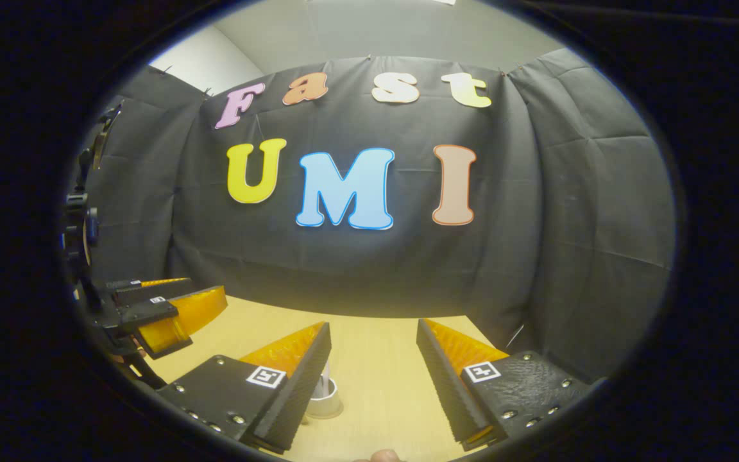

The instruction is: Put the toothbrush and toothpaste on the desktop into the cup, then pick up the cup and place it on the coaster on the desktop.

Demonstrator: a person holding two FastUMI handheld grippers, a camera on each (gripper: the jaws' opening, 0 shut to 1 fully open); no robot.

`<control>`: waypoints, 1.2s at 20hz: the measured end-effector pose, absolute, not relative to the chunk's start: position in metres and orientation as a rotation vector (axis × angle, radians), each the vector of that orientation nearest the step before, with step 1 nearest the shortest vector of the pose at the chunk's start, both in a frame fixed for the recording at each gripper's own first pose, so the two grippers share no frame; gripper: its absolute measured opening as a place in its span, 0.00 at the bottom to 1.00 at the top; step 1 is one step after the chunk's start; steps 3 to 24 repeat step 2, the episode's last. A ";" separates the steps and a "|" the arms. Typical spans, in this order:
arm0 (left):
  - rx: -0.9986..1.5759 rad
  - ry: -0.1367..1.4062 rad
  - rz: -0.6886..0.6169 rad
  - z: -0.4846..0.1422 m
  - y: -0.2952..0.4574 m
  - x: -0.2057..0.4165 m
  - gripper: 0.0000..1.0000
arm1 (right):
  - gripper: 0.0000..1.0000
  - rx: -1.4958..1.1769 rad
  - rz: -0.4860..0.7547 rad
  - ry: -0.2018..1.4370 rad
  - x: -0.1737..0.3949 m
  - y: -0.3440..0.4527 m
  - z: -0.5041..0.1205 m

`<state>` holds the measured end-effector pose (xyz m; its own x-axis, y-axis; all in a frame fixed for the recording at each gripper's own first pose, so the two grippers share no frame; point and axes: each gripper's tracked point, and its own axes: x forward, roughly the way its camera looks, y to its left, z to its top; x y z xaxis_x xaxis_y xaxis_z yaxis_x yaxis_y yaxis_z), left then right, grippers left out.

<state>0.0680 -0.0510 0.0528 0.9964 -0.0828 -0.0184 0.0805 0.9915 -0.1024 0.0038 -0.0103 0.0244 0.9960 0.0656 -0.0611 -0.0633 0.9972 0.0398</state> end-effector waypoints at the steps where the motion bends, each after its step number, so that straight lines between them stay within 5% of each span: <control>1: -0.095 0.018 -0.087 0.054 -0.051 0.070 0.89 | 0.86 0.039 0.057 0.056 0.004 -0.011 0.027; 24: -0.089 0.012 -0.088 0.056 -0.050 0.072 0.89 | 0.86 0.037 0.049 0.047 0.003 -0.013 0.031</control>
